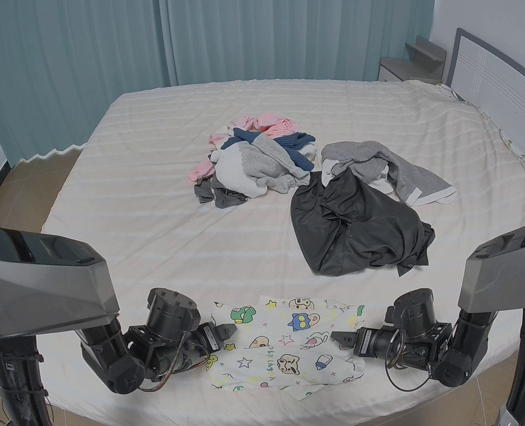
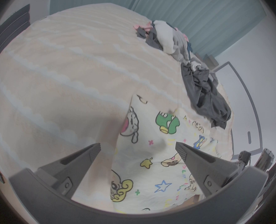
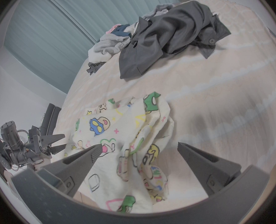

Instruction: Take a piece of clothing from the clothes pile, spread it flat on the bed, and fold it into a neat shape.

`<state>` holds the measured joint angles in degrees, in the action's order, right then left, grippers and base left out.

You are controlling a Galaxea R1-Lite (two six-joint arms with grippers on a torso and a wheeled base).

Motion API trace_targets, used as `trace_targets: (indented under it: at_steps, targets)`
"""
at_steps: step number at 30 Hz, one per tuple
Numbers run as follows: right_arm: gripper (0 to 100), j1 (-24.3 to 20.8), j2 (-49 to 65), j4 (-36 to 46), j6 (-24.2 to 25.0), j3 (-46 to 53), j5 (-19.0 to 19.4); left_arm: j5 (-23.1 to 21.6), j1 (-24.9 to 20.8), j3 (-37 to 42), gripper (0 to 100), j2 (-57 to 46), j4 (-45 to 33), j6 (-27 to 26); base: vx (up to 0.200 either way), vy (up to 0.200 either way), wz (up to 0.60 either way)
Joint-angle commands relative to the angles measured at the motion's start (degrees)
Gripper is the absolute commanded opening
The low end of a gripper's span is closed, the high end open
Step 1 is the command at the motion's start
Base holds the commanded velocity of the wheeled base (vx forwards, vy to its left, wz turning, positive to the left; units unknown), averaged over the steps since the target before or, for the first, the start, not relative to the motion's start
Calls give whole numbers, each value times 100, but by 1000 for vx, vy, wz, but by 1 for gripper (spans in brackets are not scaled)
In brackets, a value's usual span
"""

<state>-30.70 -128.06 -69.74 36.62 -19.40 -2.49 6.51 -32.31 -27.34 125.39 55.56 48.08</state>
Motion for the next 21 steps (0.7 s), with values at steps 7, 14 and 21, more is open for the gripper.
trace_targets:
  at_steps: [7, 14, 21]
  targets:
    - [100, 486, 1407, -13, 56, 727, 20, -18, 418, 388, 100, -1456, 7, -9, 0, 0, 0]
    - [100, 820, 2479, -4, 56, 1272, 20, 8, 761, 792, 100, -2555, 25, -123, 0, 0, 0]
    - [100, 811, 3393, -4, 21, 1887, -112, 43, 875, 1504, 100, -3548, 33, -440, 0, 0, 0]
